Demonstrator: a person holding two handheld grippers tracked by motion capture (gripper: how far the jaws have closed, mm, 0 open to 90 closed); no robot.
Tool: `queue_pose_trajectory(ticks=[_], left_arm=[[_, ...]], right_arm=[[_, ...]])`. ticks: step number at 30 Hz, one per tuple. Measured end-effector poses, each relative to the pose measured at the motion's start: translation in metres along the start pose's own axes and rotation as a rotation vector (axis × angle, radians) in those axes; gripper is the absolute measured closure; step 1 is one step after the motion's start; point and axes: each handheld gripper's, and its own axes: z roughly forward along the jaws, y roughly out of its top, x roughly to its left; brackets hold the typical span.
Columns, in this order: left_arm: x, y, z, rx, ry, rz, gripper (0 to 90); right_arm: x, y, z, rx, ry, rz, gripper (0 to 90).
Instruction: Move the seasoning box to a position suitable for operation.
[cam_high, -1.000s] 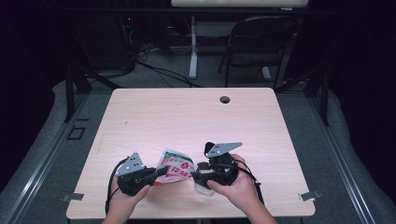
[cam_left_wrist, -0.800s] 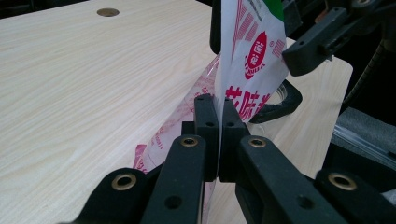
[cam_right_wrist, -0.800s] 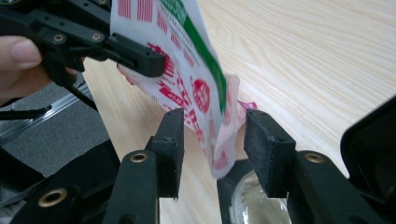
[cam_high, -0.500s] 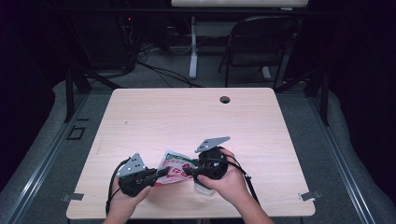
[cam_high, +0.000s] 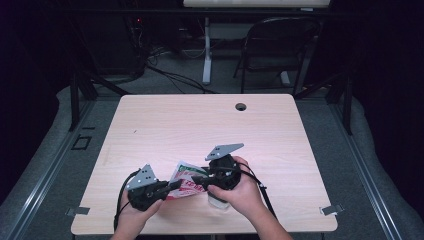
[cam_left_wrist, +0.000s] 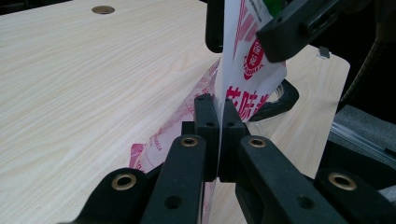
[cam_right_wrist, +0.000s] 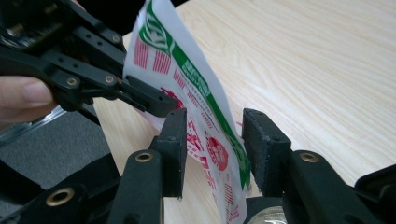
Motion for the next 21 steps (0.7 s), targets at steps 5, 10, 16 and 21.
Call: queue_pose_trajectory(ticks=[5, 10, 16, 21], left_arm=[[0.001, -0.001, 0.000, -0.004, -0.007, -0.007, 90.0], [0.001, -0.001, 0.001, -0.002, -0.009, -0.004, 90.0], [0.001, -0.003, 0.003, 0.005, -0.006, -0.005, 90.0], [0.001, -0.003, 0.004, 0.009, -0.009, -0.008, 90.0]], right_arm=[[-0.001, -0.003, 0.011, 0.043, -0.003, -0.003, 65.4], [-0.002, -0.004, 0.016, 0.070, 0.003, -0.005, 71.9], [-0.005, -0.005, 0.017, 0.093, 0.030, 0.001, 83.1], [-0.005, -0.005, 0.019, 0.106, 0.043, -0.014, 87.8]])
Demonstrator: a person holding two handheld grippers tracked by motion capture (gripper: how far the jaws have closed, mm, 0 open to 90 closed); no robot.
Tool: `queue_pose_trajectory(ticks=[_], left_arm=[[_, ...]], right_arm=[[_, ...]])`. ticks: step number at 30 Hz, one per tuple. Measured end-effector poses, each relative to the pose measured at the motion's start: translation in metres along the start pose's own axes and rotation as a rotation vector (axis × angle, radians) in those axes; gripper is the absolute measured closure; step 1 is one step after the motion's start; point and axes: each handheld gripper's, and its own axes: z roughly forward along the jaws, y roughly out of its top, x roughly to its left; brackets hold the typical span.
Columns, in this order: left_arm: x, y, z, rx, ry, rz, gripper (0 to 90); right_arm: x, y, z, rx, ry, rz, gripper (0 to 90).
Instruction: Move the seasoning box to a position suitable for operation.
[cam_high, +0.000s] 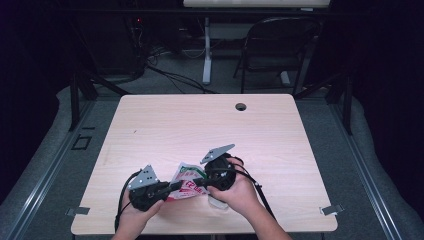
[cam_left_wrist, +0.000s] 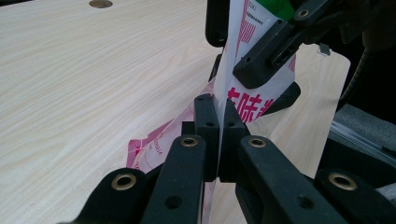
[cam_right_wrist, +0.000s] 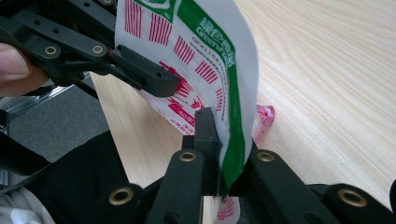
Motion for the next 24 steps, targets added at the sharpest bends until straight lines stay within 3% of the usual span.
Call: queue_pose_trajectory(ticks=[8, 11, 24], left_arm=[[0.0011, -0.0012, -0.0005, 0.006, 0.003, -0.005, 90.0], [0.0014, -0.0016, -0.0005, 0.005, 0.001, -0.005, 90.0], [0.0012, -0.0040, 0.0013, 0.008, 0.007, -0.006, 88.0]], right_arm=[[0.0003, -0.0011, 0.0008, 0.002, 0.006, -0.027, 89.7], [0.0010, -0.0022, 0.0022, -0.018, 0.013, -0.018, 89.9], [-0.0003, -0.0048, 0.0034, -0.011, 0.014, -0.029, 90.0]])
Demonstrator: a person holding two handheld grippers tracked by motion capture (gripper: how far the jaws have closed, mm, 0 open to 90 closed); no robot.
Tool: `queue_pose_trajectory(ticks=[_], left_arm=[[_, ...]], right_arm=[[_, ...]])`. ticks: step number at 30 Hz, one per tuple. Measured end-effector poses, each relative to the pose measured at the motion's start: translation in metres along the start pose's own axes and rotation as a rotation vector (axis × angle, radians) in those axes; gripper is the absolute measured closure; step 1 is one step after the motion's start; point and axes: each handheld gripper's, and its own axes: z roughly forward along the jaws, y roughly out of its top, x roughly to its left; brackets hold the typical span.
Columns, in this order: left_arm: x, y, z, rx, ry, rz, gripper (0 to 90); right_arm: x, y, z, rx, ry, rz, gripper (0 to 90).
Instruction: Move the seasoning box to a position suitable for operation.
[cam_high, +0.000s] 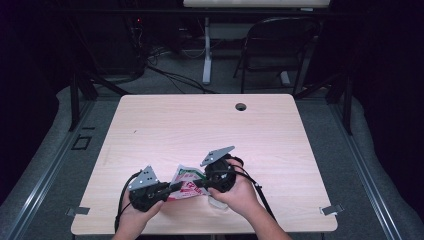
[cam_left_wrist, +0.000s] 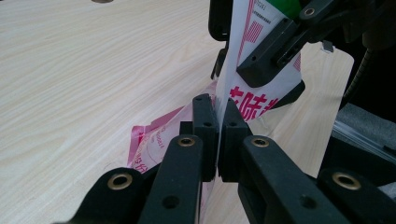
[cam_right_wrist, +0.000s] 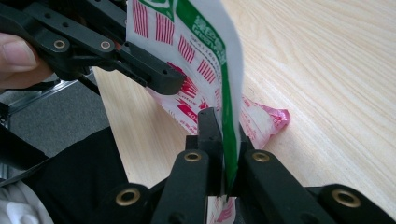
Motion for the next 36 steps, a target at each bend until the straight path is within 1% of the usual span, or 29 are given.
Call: queue_pose_trajectory(ticks=[3, 5, 6, 11, 12, 14, 15, 17, 18, 19, 20, 22, 23, 25, 26, 28, 29, 30, 31, 32, 33, 34, 35, 36], left_arm=[[0.001, 0.000, -0.001, 0.005, -0.003, -0.001, 86.1], [0.001, -0.001, -0.001, 0.006, 0.002, 0.001, 84.9], [0.001, -0.001, -0.001, -0.003, 0.001, -0.005, 84.0], [0.003, -0.003, -0.004, -0.015, 0.005, -0.012, 78.8], [0.004, -0.003, -0.005, -0.015, 0.008, -0.015, 77.1], [0.005, -0.005, -0.006, -0.018, 0.015, -0.018, 71.8], [0.006, -0.006, -0.006, -0.029, 0.014, -0.026, 69.3], [0.007, -0.007, -0.007, -0.020, 0.014, -0.026, 63.9], [0.008, -0.008, -0.006, -0.025, 0.011, -0.027, 62.3], [0.008, -0.009, -0.005, -0.017, 0.015, -0.022, 60.1], [0.009, -0.010, -0.005, -0.013, 0.015, -0.016, 57.0], [0.009, -0.012, -0.003, -0.018, 0.020, -0.023, 52.1], [0.009, -0.013, -0.003, -0.010, 0.023, -0.011, 49.4], [0.010, -0.015, -0.001, -0.003, 0.021, -0.013, 46.8], [0.011, -0.016, -0.001, 0.001, 0.024, -0.013, 46.0], [0.012, -0.020, 0.001, 0.001, 0.025, -0.021, 44.3], [0.013, -0.021, 0.000, 0.013, 0.031, -0.018, 43.4], [0.014, -0.022, 0.001, 0.011, 0.030, -0.022, 42.1], [0.015, -0.024, 0.002, 0.010, 0.028, -0.027, 41.3], [0.016, -0.025, 0.001, 0.018, 0.026, -0.023, 40.0], [0.017, -0.026, 0.002, 0.016, 0.020, -0.032, 38.2], [0.018, -0.027, 0.002, 0.018, 0.012, -0.034, 37.0], [0.019, -0.029, 0.003, 0.009, 0.006, -0.034, 36.0], [0.020, -0.030, 0.003, 0.018, 0.011, -0.032, 35.3]], right_arm=[[0.000, -0.001, 0.000, 0.002, -0.005, -0.001, 90.0], [-0.001, -0.001, 0.000, 0.004, -0.006, -0.007, 90.0], [-0.001, -0.001, 0.000, 0.003, -0.008, -0.010, 90.0], [0.000, -0.001, 0.001, -0.003, -0.007, -0.008, 90.0], [0.000, -0.001, 0.002, -0.008, -0.009, -0.012, 90.0], [-0.001, 0.000, 0.000, -0.001, -0.018, -0.027, 90.0], [0.000, -0.001, 0.000, -0.014, -0.014, -0.019, 90.0], [-0.001, 0.000, 0.000, -0.014, -0.015, -0.030, 90.0], [-0.001, 0.000, 0.000, -0.017, -0.017, -0.036, 90.0], [-0.001, 0.001, -0.001, -0.012, -0.016, -0.046, 90.0], [-0.001, 0.001, -0.001, -0.022, -0.012, -0.041, 90.0], [-0.001, 0.002, -0.002, -0.015, -0.012, -0.050, 90.0], [-0.002, 0.003, -0.002, -0.017, -0.010, -0.050, 90.0], [-0.001, 0.003, -0.001, -0.034, -0.012, -0.048, 90.0], [-0.002, 0.004, -0.002, -0.022, -0.011, -0.060, 90.0], [-0.002, 0.005, -0.003, -0.019, -0.008, -0.068, 90.0], [-0.002, 0.005, -0.003, -0.018, -0.014, -0.077, 90.0], [-0.001, 0.005, -0.003, -0.025, -0.010, -0.076, 90.0], [-0.001, 0.006, -0.003, -0.025, -0.008, -0.077, 90.0], [-0.001, 0.006, -0.003, -0.030, -0.005, -0.076, 90.0], [0.000, 0.006, -0.003, -0.037, -0.004, -0.074, 90.0], [0.000, 0.007, -0.004, -0.032, -0.002, -0.084, 90.0], [0.000, 0.007, -0.004, -0.037, 0.000, -0.083, 90.0], [0.000, 0.008, -0.004, -0.036, 0.001, -0.088, 90.0]])
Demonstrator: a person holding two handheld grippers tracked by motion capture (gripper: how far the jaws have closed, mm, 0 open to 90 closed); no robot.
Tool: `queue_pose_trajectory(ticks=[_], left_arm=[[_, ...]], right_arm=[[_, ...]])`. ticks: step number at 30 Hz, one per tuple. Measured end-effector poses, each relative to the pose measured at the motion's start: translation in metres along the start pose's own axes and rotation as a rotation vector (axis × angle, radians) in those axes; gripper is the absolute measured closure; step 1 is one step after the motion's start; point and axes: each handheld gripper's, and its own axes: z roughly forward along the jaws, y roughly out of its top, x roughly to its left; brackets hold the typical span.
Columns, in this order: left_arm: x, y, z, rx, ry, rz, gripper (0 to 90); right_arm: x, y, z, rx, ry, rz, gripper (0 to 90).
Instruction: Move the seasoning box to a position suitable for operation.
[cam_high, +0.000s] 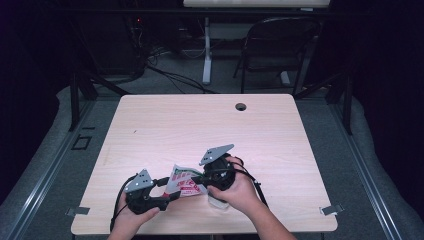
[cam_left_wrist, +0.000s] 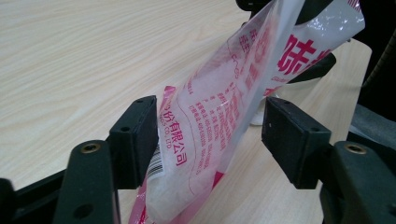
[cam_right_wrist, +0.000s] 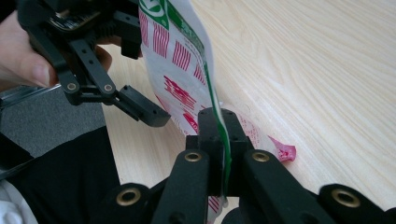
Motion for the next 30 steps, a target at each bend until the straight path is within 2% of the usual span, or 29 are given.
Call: queue_pose_trajectory(ticks=[4, 10, 13, 18, 22, 27, 30], left_arm=[[0.002, -0.004, 0.002, 0.010, 0.016, 0.000, 34.2], [0.004, -0.009, 0.004, 0.017, 0.015, 0.002, 33.7], [0.004, -0.010, 0.007, 0.034, 0.027, 0.020, 32.4], [0.005, -0.014, 0.012, 0.047, 0.023, 0.032, 31.6], [0.007, -0.017, 0.014, 0.064, 0.042, 0.042, 32.2], [0.011, -0.020, 0.016, 0.062, 0.060, 0.034, 32.6], [0.012, -0.021, 0.016, 0.062, 0.053, 0.040, 34.4]], right_arm=[[0.002, 0.003, -0.003, -0.007, 0.001, -0.009, 90.0], [0.004, 0.007, -0.010, -0.037, 0.014, -0.001, 90.0], [0.004, 0.009, -0.013, -0.038, 0.015, -0.006, 90.0], [0.006, 0.013, -0.018, -0.043, 0.021, -0.014, 90.0], [0.006, 0.016, -0.022, -0.058, 0.026, -0.014, 90.0], [0.011, 0.021, -0.027, -0.068, 0.034, -0.029, 90.0], [0.013, 0.024, -0.029, -0.076, 0.033, -0.036, 90.0]])
